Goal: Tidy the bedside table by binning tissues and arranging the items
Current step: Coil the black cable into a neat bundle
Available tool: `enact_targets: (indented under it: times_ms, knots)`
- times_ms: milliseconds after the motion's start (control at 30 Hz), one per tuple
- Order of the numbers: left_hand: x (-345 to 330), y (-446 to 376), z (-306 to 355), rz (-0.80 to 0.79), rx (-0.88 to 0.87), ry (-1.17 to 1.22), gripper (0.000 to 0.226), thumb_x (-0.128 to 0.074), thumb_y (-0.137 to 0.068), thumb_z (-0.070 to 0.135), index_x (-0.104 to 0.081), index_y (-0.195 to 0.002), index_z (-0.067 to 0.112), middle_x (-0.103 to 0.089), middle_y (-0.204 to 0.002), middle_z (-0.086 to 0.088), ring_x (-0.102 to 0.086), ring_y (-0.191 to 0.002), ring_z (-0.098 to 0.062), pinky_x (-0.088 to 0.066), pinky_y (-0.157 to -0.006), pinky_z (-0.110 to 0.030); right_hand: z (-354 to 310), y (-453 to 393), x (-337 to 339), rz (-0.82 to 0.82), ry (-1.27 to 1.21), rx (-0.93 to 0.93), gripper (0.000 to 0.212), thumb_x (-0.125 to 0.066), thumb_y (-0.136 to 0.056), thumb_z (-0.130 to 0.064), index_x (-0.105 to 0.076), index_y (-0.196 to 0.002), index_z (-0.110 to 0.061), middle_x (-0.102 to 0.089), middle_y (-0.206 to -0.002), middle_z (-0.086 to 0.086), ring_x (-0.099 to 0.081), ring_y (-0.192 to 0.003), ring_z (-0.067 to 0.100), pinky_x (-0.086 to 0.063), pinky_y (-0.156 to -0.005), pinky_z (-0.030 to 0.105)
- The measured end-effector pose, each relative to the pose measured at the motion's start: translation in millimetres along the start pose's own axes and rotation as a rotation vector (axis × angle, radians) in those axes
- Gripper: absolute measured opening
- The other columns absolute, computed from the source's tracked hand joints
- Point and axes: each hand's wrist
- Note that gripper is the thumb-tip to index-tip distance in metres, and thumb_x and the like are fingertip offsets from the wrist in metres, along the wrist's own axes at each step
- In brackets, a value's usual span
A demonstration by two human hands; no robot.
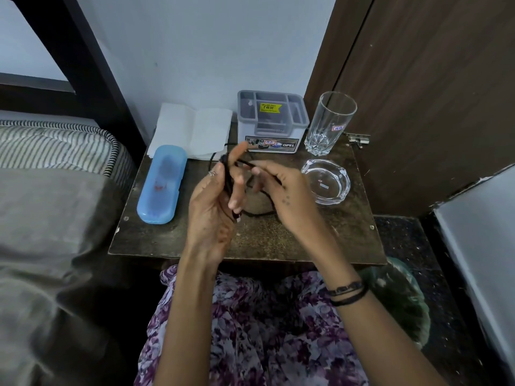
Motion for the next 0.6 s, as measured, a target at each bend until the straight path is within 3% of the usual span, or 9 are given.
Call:
enact_targets:
  times_ms: [100, 167, 267, 333, 400, 467, 533, 600]
  knots:
    - [5, -4, 2, 0.126, -0.074, -0.045, 0.032, -0.029, -0.099, 0.015, -0.058, -0.111, 0.010, -0.067, -0.070, 0.009, -0.039, -0.044, -0.002, -0.037, -0.045, -0.012, 1, 15, -6, -0.138, 0.007, -0.107, 0.026, -0.049, -0.096, -0.020, -0.066, -0.115, -0.015, -0.063, -0.061, -0.006, -0.046, -0.044, 0.003, -0.040, -0.051, 0.024]
    - [7, -5, -1, 0.183, -0.075, -0.141, 0.032, -0.031, -0.099, 0.018, -0.062, -0.109, 0.015, -0.058, -0.055, 0.010, -0.039, -0.044, -0.002, -0.035, -0.043, -0.012, -2, 26, -8, -0.241, 0.047, -0.143, 0.023, -0.050, -0.096, -0.019, -0.070, -0.106, -0.013, -0.065, -0.059, 0.001, -0.040, -0.036, 0.004, -0.032, -0.044, 0.018]
    - [7, -7, -10, 0.292, -0.079, -0.419, 0.031, -0.033, -0.100, 0.015, -0.060, -0.116, 0.016, -0.055, -0.051, 0.010, -0.043, -0.044, 0.000, -0.035, -0.044, -0.010, -9, 31, -7, -0.292, 0.168, -0.146, 0.021, -0.053, -0.092, -0.020, -0.073, -0.088, -0.016, -0.065, -0.058, 0.004, -0.047, -0.041, 0.007, -0.044, -0.051, 0.030]
    - [10, -6, -17, 0.297, -0.141, -0.684, 0.032, -0.033, -0.100, 0.015, -0.053, -0.124, 0.010, -0.064, -0.072, 0.003, -0.052, -0.053, 0.001, -0.041, -0.054, -0.009, -14, 27, -2, -0.315, 0.282, -0.114, 0.019, -0.055, -0.089, -0.022, -0.073, -0.088, -0.016, -0.067, -0.064, 0.010, -0.054, -0.050, 0.018, -0.047, -0.055, 0.034]
    - [14, -3, -21, 0.238, -0.177, -0.964, 0.037, -0.035, -0.099, 0.025, -0.045, -0.132, 0.011, -0.067, -0.093, 0.007, -0.056, -0.059, 0.000, -0.047, -0.062, -0.018, -20, 22, 6, -0.346, 0.348, -0.090, 0.015, -0.059, -0.087, -0.025, -0.073, -0.088, -0.019, -0.067, -0.069, 0.007, -0.050, -0.051, 0.017, -0.042, -0.051, 0.030]
    - [17, -1, -21, 0.231, -0.150, -1.080, 0.036, -0.039, -0.095, 0.031, -0.049, -0.129, 0.020, -0.064, -0.078, 0.013, -0.052, -0.057, -0.001, -0.048, -0.061, -0.028, -26, 16, 19, -0.346, 0.338, -0.087, 0.010, -0.064, -0.085, -0.030, -0.073, -0.086, -0.024, -0.064, -0.066, -0.004, -0.043, -0.046, 0.005, -0.035, -0.049, 0.025]
    - [18, -2, -18, 0.263, -0.084, -0.973, 0.036, -0.045, -0.090, 0.028, -0.056, -0.124, 0.022, -0.060, -0.065, 0.010, -0.050, -0.058, -0.003, -0.048, -0.061, -0.033, -31, 8, 34, -0.271, 0.326, -0.065, 0.011, -0.068, -0.081, -0.036, -0.073, -0.085, -0.026, -0.060, -0.064, -0.015, -0.043, -0.047, -0.005, -0.037, -0.053, 0.019]
    - [17, 0, -13, 0.231, -0.026, -0.885, 0.031, -0.045, -0.090, 0.030, -0.066, -0.110, 0.021, -0.057, -0.054, 0.006, -0.045, -0.050, -0.006, -0.038, -0.052, -0.026, -35, -3, 49, -0.157, 0.314, -0.028, 0.013, -0.070, -0.078, -0.038, -0.072, -0.083, -0.027, -0.056, -0.063, -0.021, -0.050, -0.051, -0.007, -0.044, -0.059, 0.021]
Point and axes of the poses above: each hand's wrist, its own y-axis away from the middle knuckle, its own x-axis out of the back of the hand, z = x × y
